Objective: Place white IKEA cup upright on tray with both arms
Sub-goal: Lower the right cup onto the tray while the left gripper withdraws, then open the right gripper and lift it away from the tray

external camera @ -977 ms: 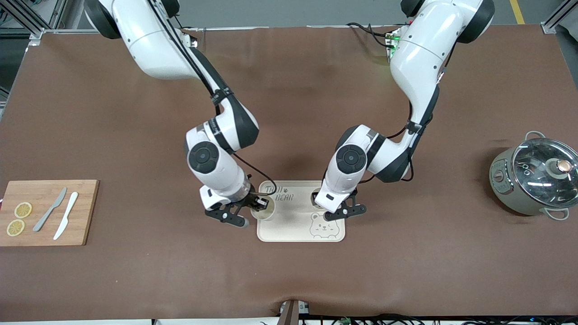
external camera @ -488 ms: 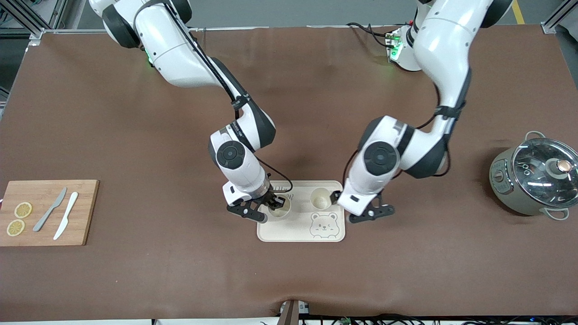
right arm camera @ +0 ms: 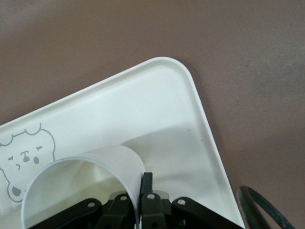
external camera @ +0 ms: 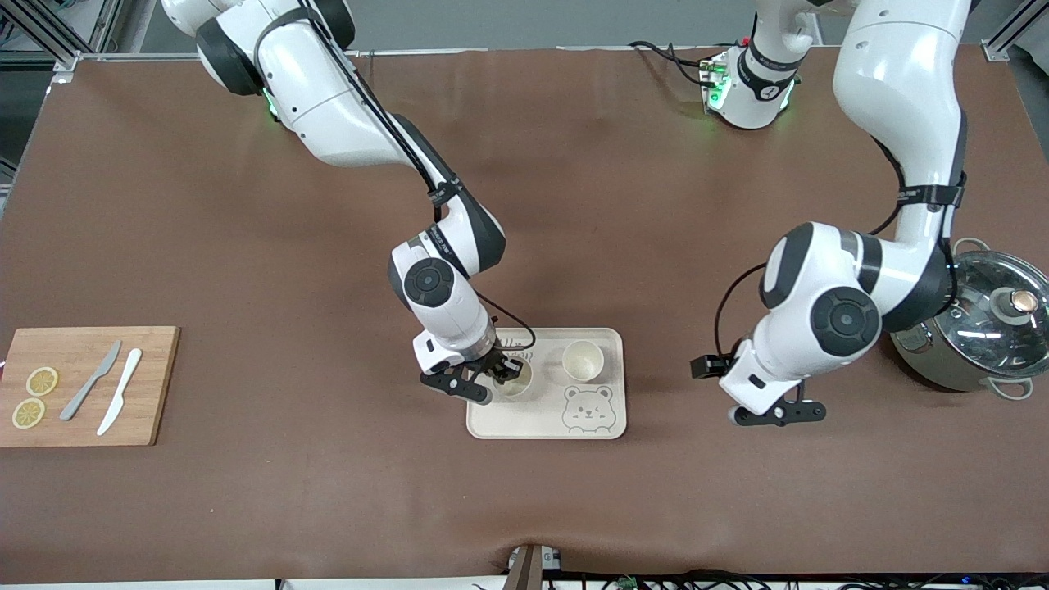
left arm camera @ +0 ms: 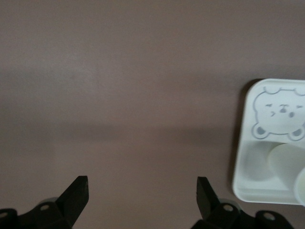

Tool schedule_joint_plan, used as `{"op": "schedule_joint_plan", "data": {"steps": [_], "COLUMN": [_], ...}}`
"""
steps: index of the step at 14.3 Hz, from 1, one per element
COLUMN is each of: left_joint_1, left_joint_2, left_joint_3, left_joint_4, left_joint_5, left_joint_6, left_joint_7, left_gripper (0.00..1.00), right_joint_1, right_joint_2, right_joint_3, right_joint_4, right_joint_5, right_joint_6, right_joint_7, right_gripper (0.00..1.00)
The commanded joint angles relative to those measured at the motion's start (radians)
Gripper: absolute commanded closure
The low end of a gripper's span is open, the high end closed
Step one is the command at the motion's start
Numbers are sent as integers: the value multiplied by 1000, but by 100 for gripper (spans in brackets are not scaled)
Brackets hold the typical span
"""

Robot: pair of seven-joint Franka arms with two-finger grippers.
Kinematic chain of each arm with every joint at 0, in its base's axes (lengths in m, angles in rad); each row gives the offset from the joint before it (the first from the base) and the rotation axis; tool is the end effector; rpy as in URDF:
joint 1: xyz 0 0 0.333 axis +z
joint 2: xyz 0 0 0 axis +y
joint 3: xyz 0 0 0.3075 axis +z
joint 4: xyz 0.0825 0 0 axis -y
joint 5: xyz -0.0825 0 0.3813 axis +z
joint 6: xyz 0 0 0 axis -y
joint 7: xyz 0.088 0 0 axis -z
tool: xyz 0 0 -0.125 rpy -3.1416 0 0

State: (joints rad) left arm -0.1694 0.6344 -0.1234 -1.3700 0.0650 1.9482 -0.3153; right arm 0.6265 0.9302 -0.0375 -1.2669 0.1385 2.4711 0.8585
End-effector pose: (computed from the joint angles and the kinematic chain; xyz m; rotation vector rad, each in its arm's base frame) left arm 0.6860 -0.1845 0.3191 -3.1382 -0.0296 0.0835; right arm 0.6368 0.4360 0.1978 -2.8530 0.4999 -0.2299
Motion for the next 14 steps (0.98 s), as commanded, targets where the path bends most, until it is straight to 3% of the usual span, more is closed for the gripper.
{"op": "schedule_joint_plan", "data": {"steps": [1, 4, 6, 7, 8, 14], "left_joint_1": [66, 163, 174, 173, 174, 121], "left_joint_2": [-4, -44, -80, -105, -136, -275], "left_joint_3": [2, -9, -6, -1, 1, 5], "left_joint_4": [-4, -4, -4, -4, -6, -4], "left_joint_5": [-11, -22, -33, -34, -36, -27], "left_joint_6": [8, 8, 5, -5, -29, -205], "left_joint_7": [102, 188, 177, 176, 176, 190], "left_gripper": [0, 0, 0, 0, 0, 0], "right_joint_1": [15, 16, 16, 15, 15, -10], "right_joint_2": [22, 27, 27, 27, 27, -28], "right_joint_3": [-12, -13, -13, -13, -13, -13], "right_joint_4": [31, 31, 31, 31, 31, 29], "right_joint_5": [-17, -19, -19, -19, -20, -33], "right_joint_6": [5, 6, 5, 5, 5, -30], "right_joint_7": [31, 34, 34, 33, 34, 16], "right_gripper": [100, 100, 100, 54, 1, 0]}}
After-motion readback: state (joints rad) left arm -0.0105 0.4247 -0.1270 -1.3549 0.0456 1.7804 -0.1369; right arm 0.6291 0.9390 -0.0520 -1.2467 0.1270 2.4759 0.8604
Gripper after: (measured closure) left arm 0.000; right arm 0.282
